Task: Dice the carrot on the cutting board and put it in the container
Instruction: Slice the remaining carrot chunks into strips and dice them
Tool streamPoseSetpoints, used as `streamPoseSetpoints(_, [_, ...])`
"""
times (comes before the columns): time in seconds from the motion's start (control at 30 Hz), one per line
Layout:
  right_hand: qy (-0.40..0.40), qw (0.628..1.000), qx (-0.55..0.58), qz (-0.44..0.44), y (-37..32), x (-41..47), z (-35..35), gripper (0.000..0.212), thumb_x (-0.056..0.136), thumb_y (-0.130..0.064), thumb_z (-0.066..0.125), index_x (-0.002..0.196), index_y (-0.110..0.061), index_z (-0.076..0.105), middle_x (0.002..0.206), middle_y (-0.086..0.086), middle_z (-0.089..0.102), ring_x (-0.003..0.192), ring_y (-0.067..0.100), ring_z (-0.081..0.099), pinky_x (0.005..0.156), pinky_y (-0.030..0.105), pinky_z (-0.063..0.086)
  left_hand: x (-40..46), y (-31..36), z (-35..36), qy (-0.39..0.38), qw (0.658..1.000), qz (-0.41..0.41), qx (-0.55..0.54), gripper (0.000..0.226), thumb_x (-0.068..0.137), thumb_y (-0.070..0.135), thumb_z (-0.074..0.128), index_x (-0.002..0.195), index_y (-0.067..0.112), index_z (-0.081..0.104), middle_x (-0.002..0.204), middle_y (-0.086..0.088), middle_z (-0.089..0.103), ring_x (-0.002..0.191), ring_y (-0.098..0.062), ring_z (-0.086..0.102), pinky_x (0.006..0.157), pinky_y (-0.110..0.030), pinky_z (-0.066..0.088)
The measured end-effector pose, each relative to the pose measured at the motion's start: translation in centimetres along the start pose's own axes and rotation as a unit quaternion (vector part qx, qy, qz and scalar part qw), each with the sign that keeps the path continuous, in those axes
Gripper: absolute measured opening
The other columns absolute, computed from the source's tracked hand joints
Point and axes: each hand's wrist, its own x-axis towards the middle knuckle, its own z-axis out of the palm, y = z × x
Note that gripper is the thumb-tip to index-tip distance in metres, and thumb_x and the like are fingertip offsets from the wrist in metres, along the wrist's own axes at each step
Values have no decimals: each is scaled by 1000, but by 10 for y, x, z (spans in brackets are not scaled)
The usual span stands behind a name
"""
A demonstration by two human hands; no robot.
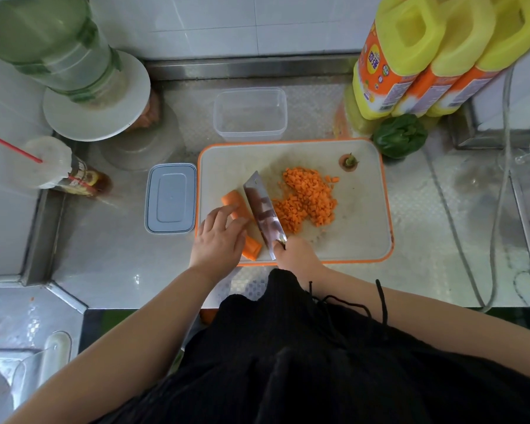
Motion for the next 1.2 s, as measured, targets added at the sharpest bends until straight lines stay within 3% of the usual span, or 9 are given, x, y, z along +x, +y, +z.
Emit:
streamPoseSetpoints(0.17, [-22,999,3,-41,0,-2,-7,31,102,-28,35,100,-4,54,87,10,51,87,30,55,72,31,40,2,2,0,-4,1000,-14,-2,37,96,38,36,118,23,61,138,-4,47,127,-26,34,101,-50,41])
streamPoseSetpoints(0.3, [54,997,48,8,12,8,-21,38,100,-36,39,72,-11,46,67,6,50,72,31,59,68,40,50,3,5,3,-5,1000,-25,-4,31,98,34,41,117,21,60,137,-6,47,125,-27,34,98,-50,42])
streamPoseSetpoints(0.4, [54,998,29,-6,11,6,-19,43,100,-32,41,62,-13,39,57,3,43,56,23,50,53,30,38,3,8,5,-2,999,-38,-9,32,97,34,40,116,18,60,137,-8,48,124,-27,35,96,-49,43])
streamPoseSetpoints(0.5, [12,999,-6,-31,9,2,-10,41,98,-26,43,59,-13,37,57,3,41,52,16,40,49,30,29,4,11,5,0,999,-46,-13,40,94,38,34,115,17,61,136,-8,49,124,-27,36,94,-47,44])
streamPoseSetpoints(0.6, [-16,1000,6,-7,17,4,-17,38,97,-28,41,64,-10,44,58,6,47,53,22,48,54,30,39,3,12,4,-1,999,-48,-18,39,95,38,36,116,17,61,136,-7,49,123,-27,37,96,-47,43])
streamPoseSetpoints(0.7, [17,1000,1,7,27,7,-43,36,96,-32,43,67,-11,47,57,5,46,55,28,50,56,34,44,4,11,4,-9,999,-50,-17,35,95,34,41,119,17,60,136,-9,49,124,-31,39,98,-49,42])
streamPoseSetpoints(0.87, [61,998,-19,23,34,10,-74,42,94,-30,44,57,-15,33,55,2,33,49,19,33,47,29,23,7,17,0,-15,998,-65,-7,40,95,36,38,121,15,59,135,-9,50,124,-32,41,98,-49,42])
streamPoseSetpoints(1.03, [40,995,85,26,24,4,-78,39,95,-33,47,63,-10,42,46,4,42,32,17,43,43,22,36,13,38,-10,-17,995,74,61,63,84,16,37,147,14,38,150,-2,42,137,-27,35,114,-45,31])
streamPoseSetpoints(1.2, [16,973,228,26,7,-7,-88,30,95,-31,50,75,-9,48,50,4,39,36,16,34,42,25,33,29,68,-1,-53,969,188,154,72,84,12,24,155,15,11,162,1,19,145,-30,20,117,-48,19])
